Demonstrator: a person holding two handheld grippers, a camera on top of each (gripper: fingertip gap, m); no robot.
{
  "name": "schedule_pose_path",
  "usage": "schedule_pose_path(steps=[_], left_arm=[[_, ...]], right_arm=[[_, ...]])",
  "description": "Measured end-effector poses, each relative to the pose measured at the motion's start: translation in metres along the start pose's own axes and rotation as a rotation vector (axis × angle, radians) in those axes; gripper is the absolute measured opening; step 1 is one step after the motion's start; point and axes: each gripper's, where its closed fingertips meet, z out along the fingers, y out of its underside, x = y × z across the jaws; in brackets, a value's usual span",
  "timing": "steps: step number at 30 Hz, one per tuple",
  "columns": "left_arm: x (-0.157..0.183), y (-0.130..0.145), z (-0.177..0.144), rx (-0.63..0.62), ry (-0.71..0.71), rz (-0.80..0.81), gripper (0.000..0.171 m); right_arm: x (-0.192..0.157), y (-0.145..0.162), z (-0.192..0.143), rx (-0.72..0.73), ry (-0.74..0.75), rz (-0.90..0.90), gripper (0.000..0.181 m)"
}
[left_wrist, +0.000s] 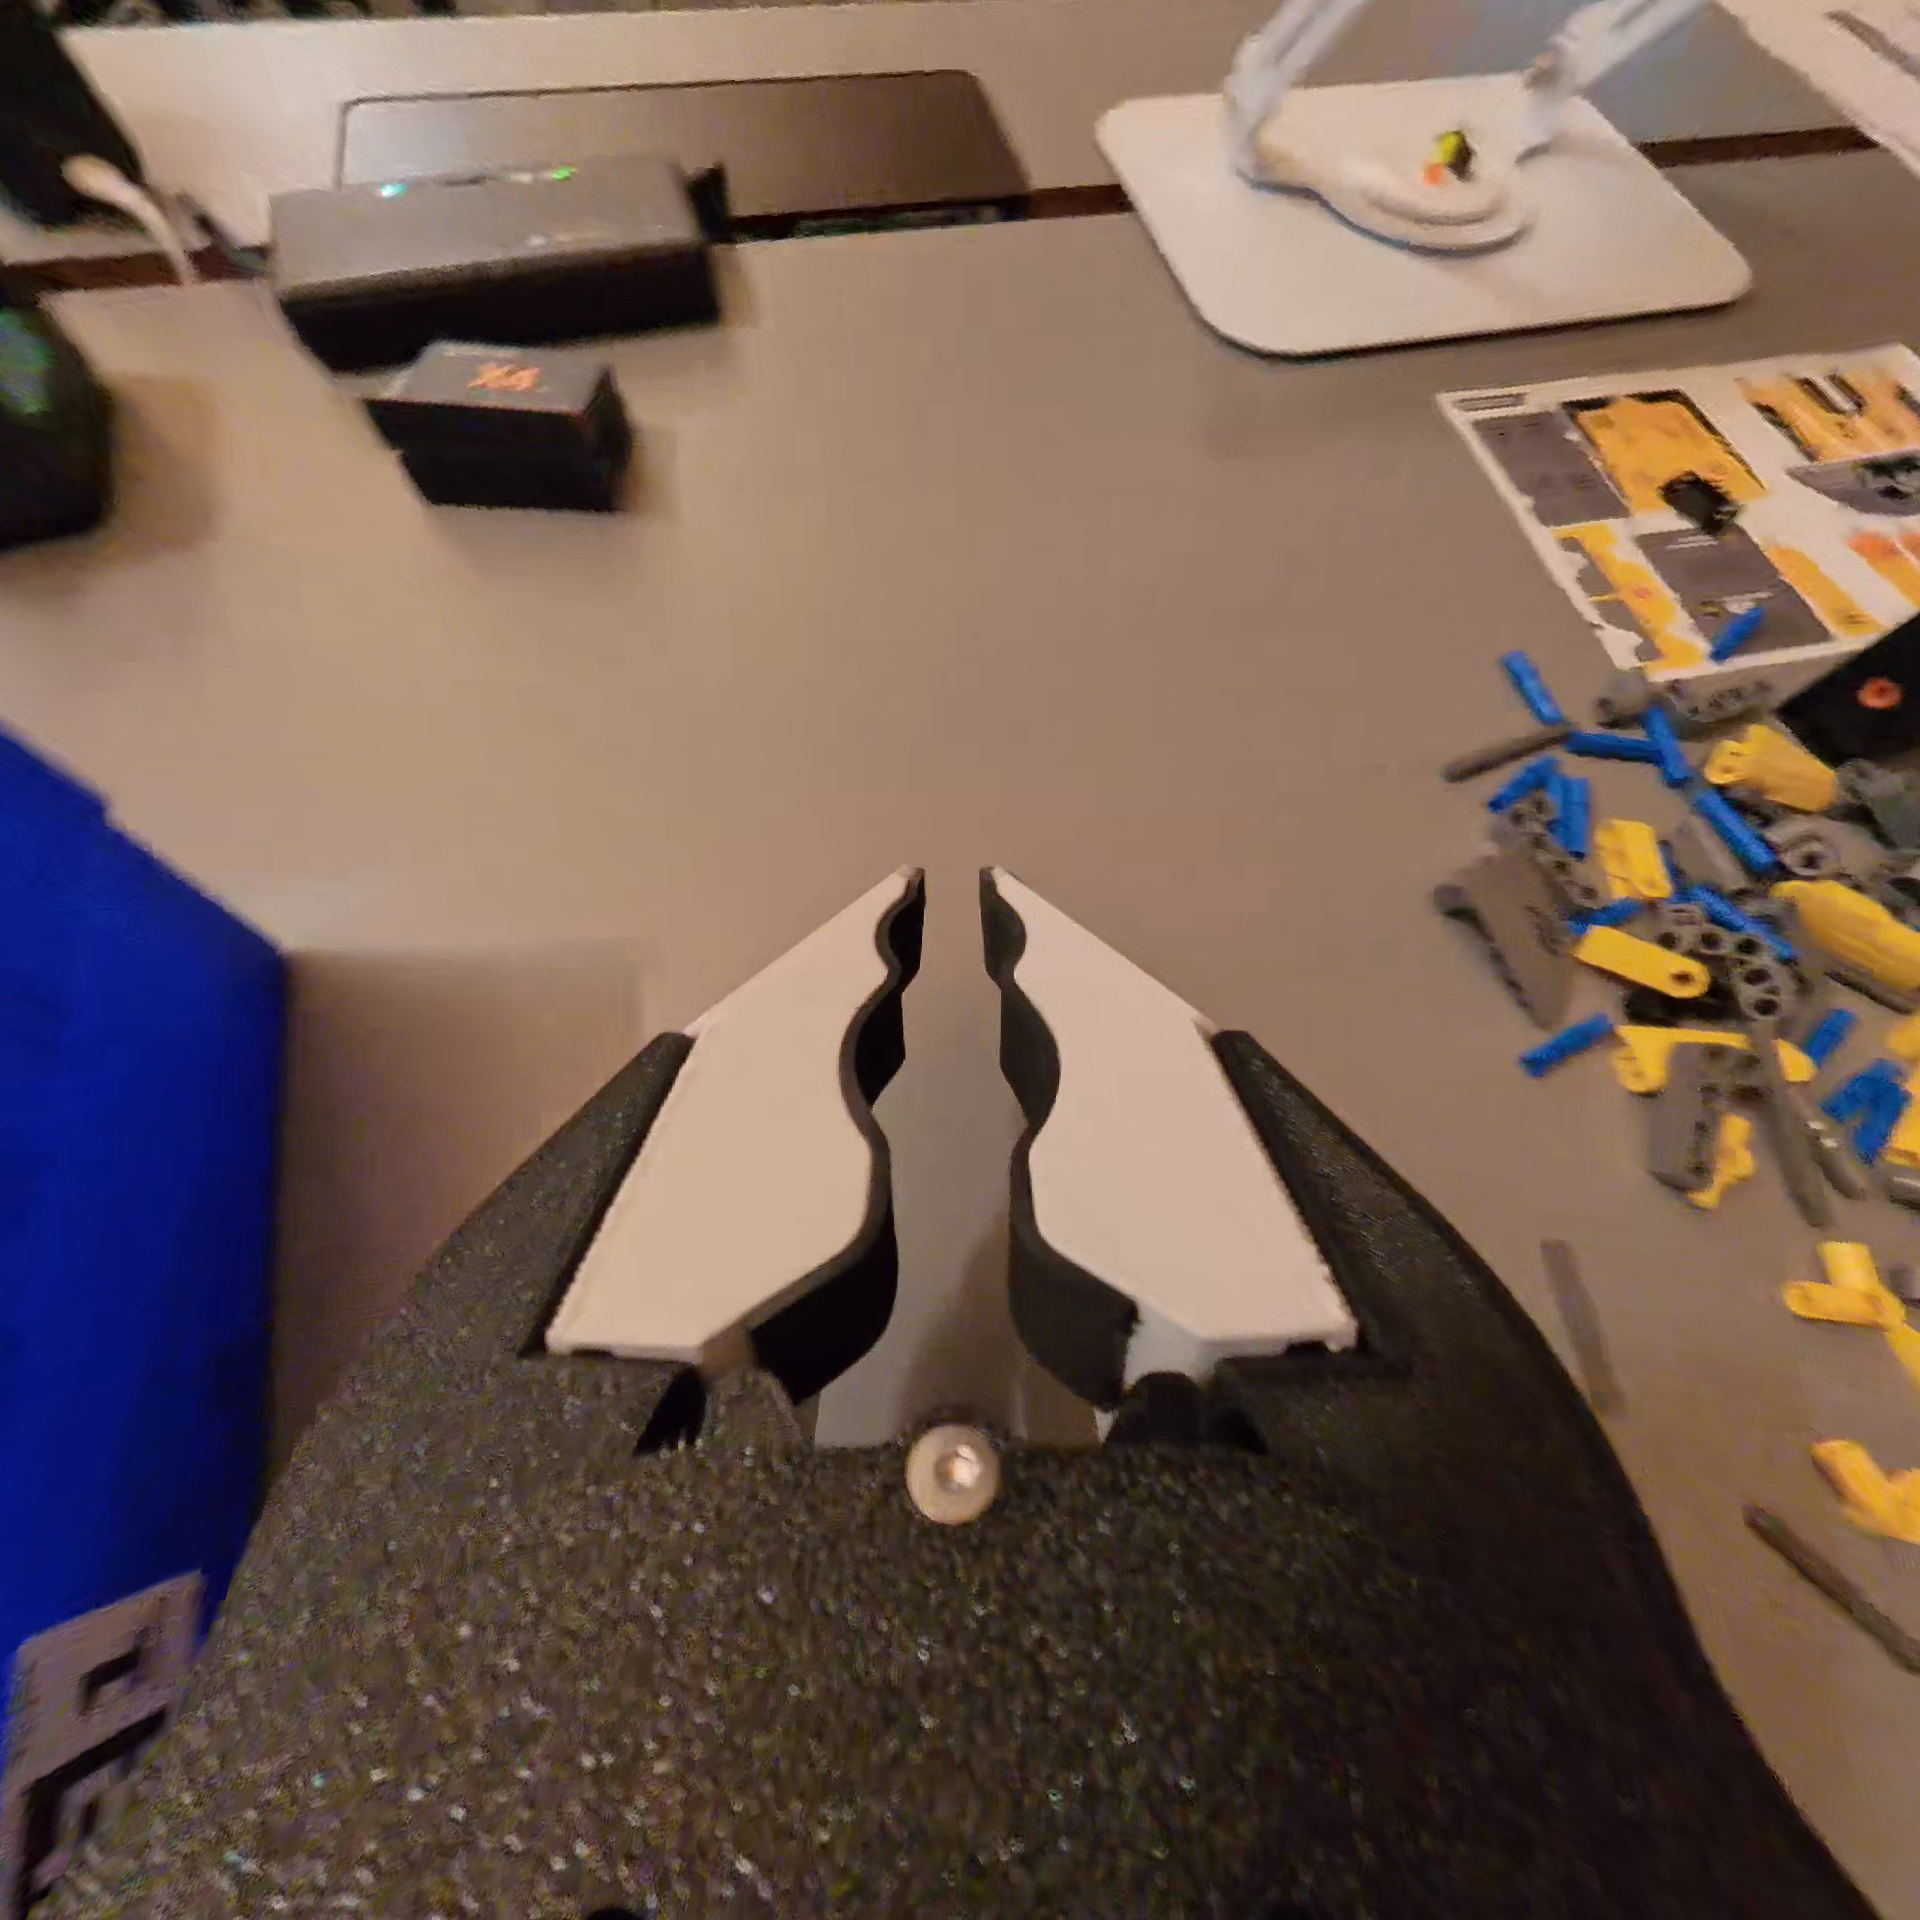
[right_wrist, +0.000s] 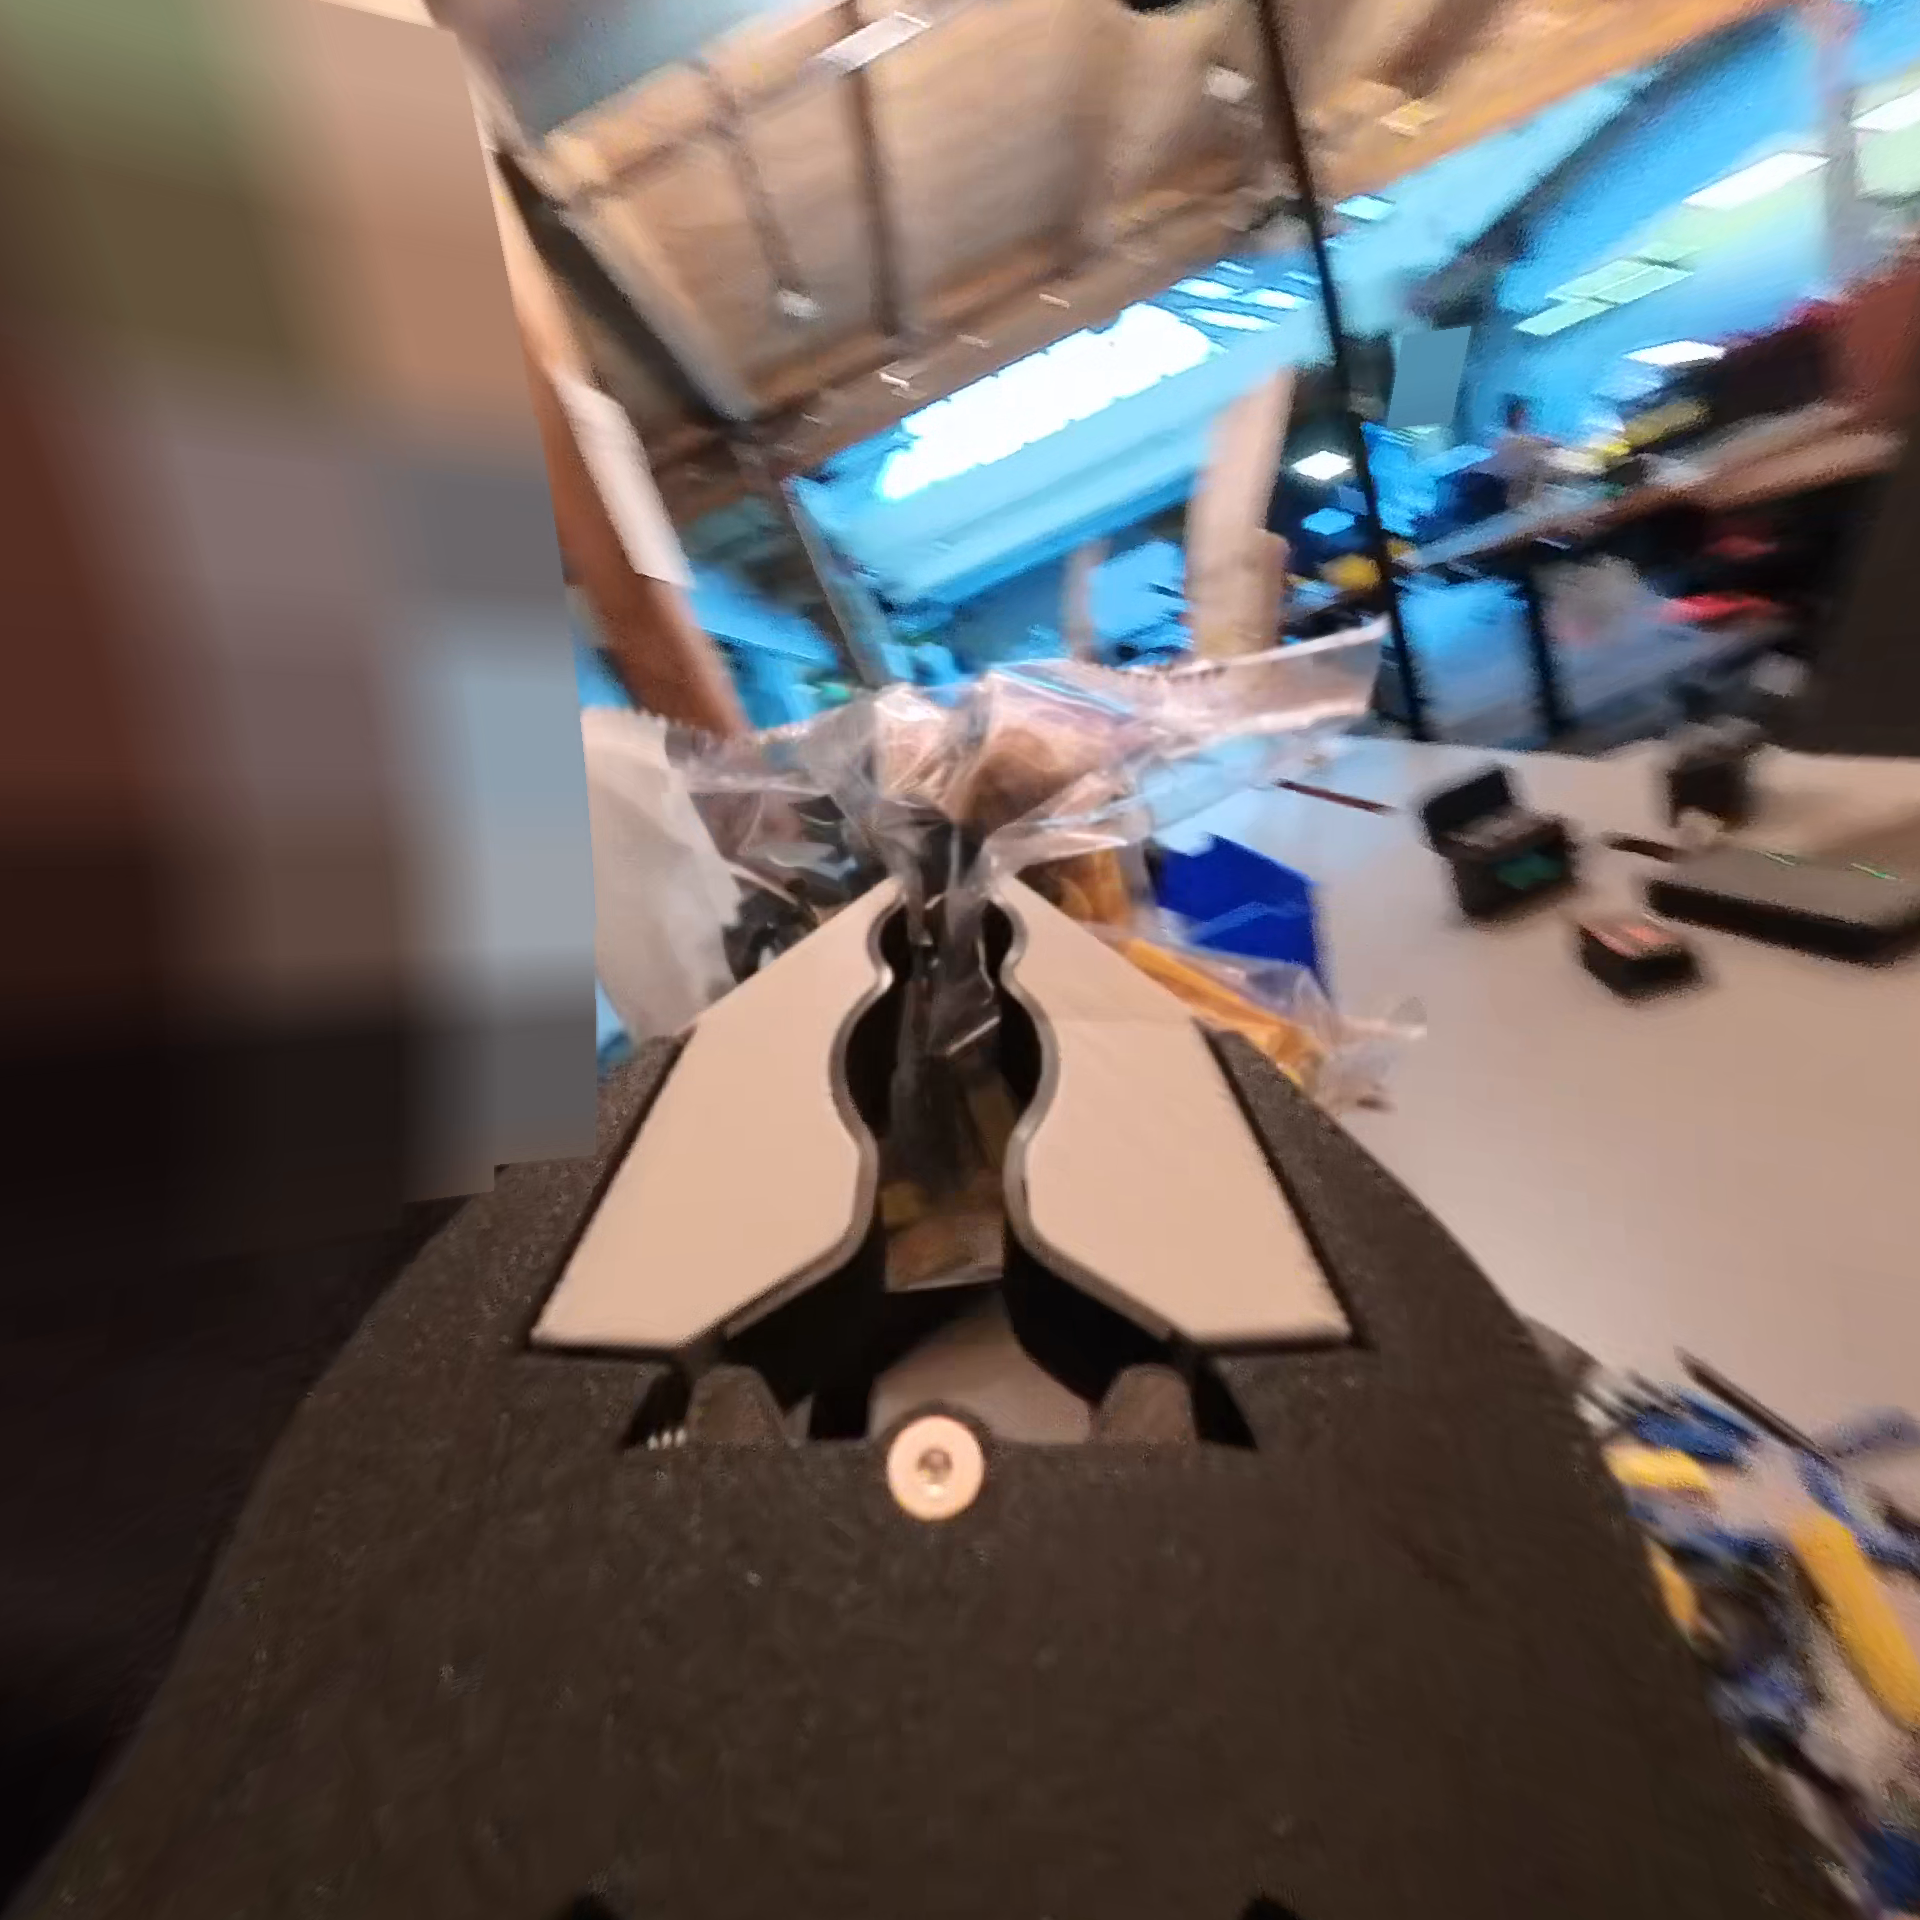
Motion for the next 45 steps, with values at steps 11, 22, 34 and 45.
schedule_pose_path(steps=[11, 22, 34, 45], left_arm=[[0.014, -0.004, -0.003, 0.026, 0.179, -0.067, 0.010], [0.022, 0.001, 0.001, -0.021, 0.176, -0.011, 0.010], [-0.003, -0.064, -0.050, 0.397, 0.197, -0.203, 0.009], [0.010, -0.078, -0.065, 0.498, 0.243, -0.153, 0.008]], right_arm=[[0.042, -0.028, 0.107, -0.134, 0.035, -0.135, 0.010], [0.144, -0.025, 0.215, -0.588, 0.327, -0.561, 0.009], [0.258, 0.059, 0.173, -1.289, 0.713, -0.974, 0.010], [0.266, 0.080, 0.216, -1.287, 0.564, -0.683, 0.027]])
